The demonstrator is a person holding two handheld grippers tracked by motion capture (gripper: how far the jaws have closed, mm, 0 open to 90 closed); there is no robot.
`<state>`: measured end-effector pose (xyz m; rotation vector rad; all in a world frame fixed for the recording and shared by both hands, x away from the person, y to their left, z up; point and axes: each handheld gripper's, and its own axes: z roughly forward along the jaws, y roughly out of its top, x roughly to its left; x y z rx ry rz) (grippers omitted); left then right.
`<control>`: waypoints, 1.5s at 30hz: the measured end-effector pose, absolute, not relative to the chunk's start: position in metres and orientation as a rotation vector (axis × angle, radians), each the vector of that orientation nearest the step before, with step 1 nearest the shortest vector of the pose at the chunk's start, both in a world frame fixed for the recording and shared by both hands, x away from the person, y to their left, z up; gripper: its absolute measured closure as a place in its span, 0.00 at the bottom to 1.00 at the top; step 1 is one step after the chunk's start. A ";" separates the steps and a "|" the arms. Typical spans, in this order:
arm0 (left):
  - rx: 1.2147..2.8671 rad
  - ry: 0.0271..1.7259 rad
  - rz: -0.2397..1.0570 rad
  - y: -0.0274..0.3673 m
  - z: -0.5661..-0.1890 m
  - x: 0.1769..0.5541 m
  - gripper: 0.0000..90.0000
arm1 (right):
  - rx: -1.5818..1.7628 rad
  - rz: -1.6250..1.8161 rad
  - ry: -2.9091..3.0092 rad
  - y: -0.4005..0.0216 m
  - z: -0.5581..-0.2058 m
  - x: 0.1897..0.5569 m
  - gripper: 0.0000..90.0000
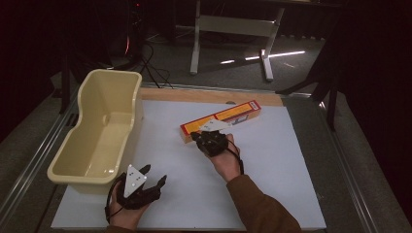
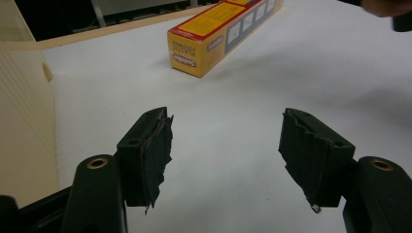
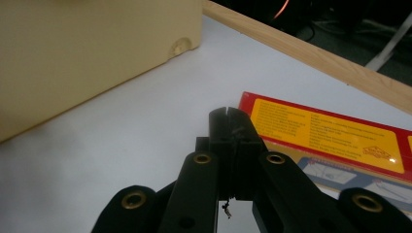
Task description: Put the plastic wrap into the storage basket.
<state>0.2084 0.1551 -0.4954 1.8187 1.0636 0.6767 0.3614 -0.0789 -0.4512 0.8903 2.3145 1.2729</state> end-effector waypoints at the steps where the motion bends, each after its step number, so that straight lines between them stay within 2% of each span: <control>1: 1.819 1.063 0.676 0.155 -0.495 0.208 0.40 | 0.895 1.273 2.314 -0.075 -0.453 0.369 1.00; 31: 1.784 1.068 0.647 0.158 -0.495 0.209 0.40 | 1.024 0.990 2.390 0.006 -0.483 0.462 1.00; 38: 1.780 1.068 0.645 0.159 -0.496 0.208 0.40 | 1.087 0.916 2.435 0.006 -0.491 0.468 1.00; 45: 1.775 1.072 0.655 0.158 -0.495 0.207 0.40 | 1.053 0.861 2.472 0.002 -0.488 0.454 1.00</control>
